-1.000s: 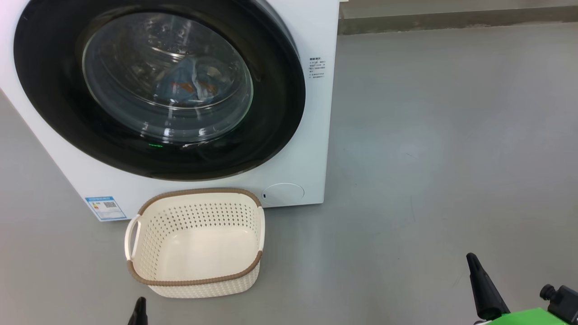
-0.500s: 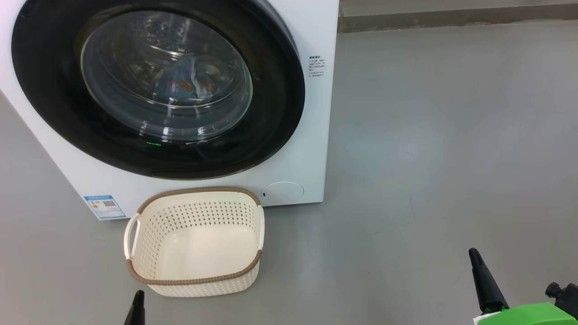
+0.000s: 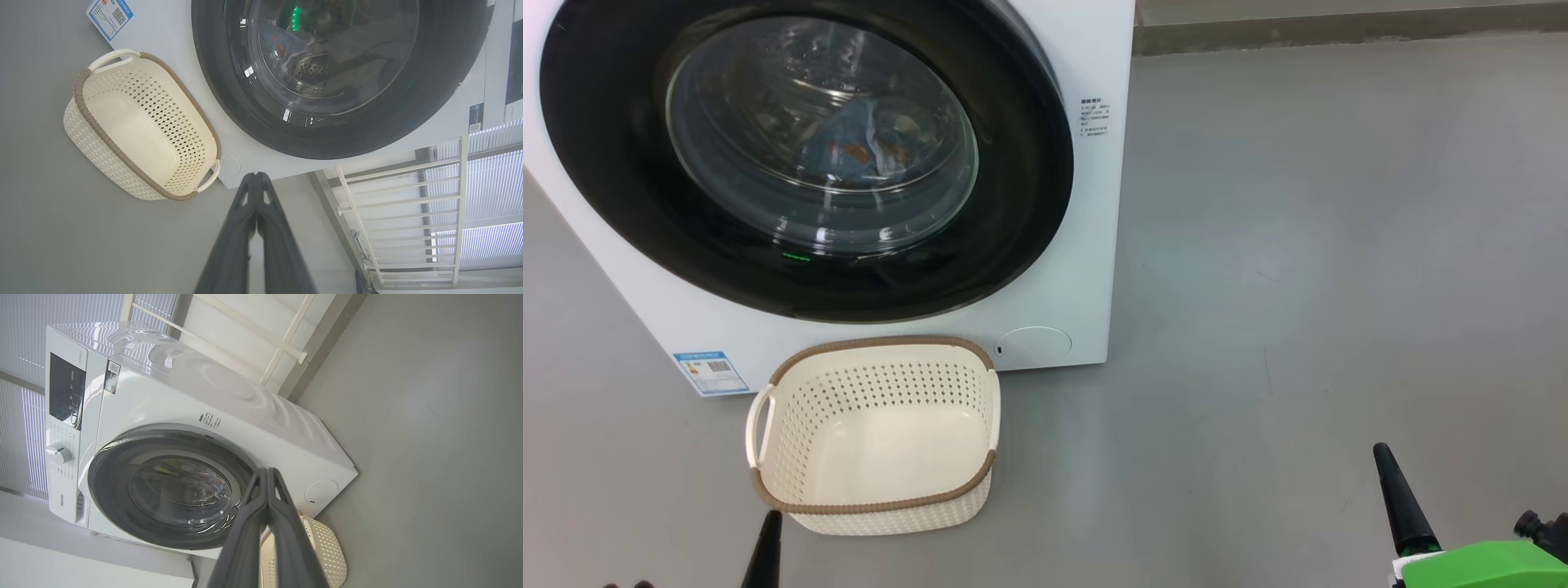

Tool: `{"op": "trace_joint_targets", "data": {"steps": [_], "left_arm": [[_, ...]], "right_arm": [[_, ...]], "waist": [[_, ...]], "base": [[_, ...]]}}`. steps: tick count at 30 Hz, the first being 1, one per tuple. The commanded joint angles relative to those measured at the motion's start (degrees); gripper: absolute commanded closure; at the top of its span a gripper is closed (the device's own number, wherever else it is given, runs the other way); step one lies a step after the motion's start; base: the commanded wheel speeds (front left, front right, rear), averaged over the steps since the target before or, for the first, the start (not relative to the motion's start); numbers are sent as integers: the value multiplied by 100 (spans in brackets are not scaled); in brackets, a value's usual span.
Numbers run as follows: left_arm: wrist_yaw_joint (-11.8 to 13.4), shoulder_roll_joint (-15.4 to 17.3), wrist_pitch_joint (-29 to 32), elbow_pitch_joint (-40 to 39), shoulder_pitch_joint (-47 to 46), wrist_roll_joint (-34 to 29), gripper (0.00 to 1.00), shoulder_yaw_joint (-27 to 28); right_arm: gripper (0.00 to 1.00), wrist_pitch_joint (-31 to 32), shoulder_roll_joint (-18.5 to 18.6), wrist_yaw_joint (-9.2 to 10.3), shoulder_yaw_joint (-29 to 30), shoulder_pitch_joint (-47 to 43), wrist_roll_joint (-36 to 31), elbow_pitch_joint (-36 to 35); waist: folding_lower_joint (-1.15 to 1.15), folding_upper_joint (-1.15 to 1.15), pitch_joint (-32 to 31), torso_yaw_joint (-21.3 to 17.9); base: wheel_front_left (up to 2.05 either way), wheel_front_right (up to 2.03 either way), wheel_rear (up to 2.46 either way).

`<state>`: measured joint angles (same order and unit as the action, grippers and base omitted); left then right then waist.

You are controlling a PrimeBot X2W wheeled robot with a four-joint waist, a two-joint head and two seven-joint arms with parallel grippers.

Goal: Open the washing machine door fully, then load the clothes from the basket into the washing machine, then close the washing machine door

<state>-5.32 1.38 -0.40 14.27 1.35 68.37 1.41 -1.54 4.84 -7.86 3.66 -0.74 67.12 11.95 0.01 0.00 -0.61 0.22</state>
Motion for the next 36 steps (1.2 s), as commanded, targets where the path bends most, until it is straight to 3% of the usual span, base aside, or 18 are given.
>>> {"op": "trace_joint_targets", "data": {"steps": [1,36], "left_arm": [[-57,109,46,-109,-288,128,100,172],[-199,145,617,-30,-703,2131,100,472]], "right_arm": [[100,36,28,25,-59,276,140,-115],[100,623,-85,36,129,635,2342,165]], "waist": [[0,0,1,0],[0,0,70,-20]], "base": [[0,0,0],[0,0,0]]}}
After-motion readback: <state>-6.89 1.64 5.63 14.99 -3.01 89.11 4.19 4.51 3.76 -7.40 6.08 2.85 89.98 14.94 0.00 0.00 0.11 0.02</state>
